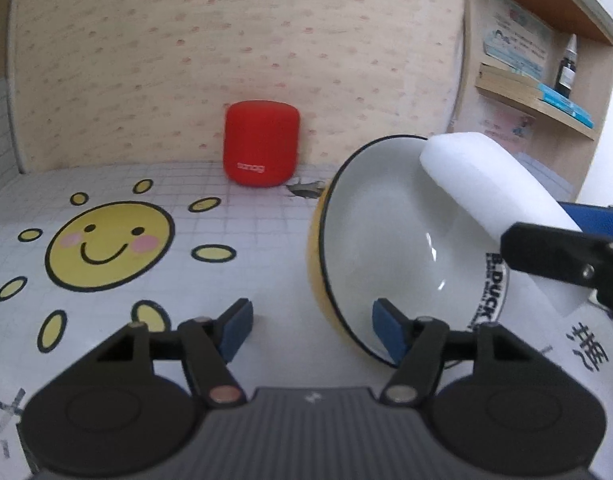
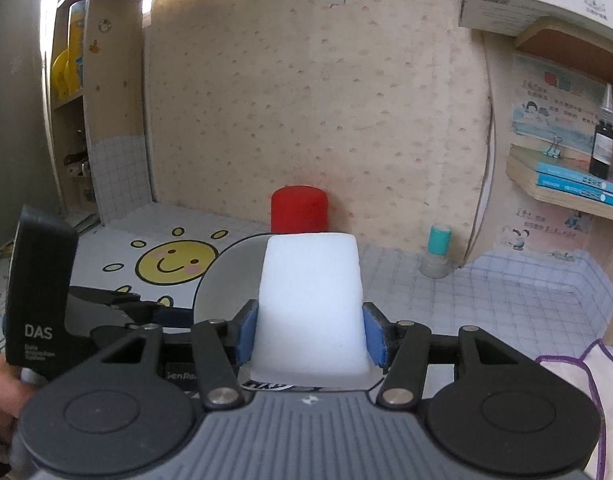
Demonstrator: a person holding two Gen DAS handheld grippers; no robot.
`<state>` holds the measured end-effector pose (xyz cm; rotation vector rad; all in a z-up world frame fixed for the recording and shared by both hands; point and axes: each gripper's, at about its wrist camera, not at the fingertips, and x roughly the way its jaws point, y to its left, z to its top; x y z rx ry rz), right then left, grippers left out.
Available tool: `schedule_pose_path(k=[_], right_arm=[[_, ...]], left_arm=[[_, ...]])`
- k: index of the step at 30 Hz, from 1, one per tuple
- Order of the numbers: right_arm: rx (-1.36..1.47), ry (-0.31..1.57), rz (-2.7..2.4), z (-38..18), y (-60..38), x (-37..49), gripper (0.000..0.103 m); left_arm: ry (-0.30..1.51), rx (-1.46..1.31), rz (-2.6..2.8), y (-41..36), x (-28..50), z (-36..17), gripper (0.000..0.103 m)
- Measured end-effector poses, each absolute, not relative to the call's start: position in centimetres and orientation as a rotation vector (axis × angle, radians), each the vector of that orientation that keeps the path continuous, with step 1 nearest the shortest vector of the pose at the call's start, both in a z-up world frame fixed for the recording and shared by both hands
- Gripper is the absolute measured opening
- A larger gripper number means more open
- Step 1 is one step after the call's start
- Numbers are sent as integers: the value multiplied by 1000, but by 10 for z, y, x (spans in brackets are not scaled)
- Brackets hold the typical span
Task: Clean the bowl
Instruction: 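Rub the sponge across the bowl's inner bottom with the right gripper, then scrub the sponge along the inner wall near the rim, right gripper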
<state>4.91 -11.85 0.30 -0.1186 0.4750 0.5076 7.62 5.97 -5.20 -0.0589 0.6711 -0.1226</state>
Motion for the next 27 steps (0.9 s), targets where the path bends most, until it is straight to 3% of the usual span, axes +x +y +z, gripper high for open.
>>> schedule_pose_path(k=[27], right_arm=[[-108,447,515,11,-110,52,53]], left_arm=[[677,-25,-116,59,69,-55,62]])
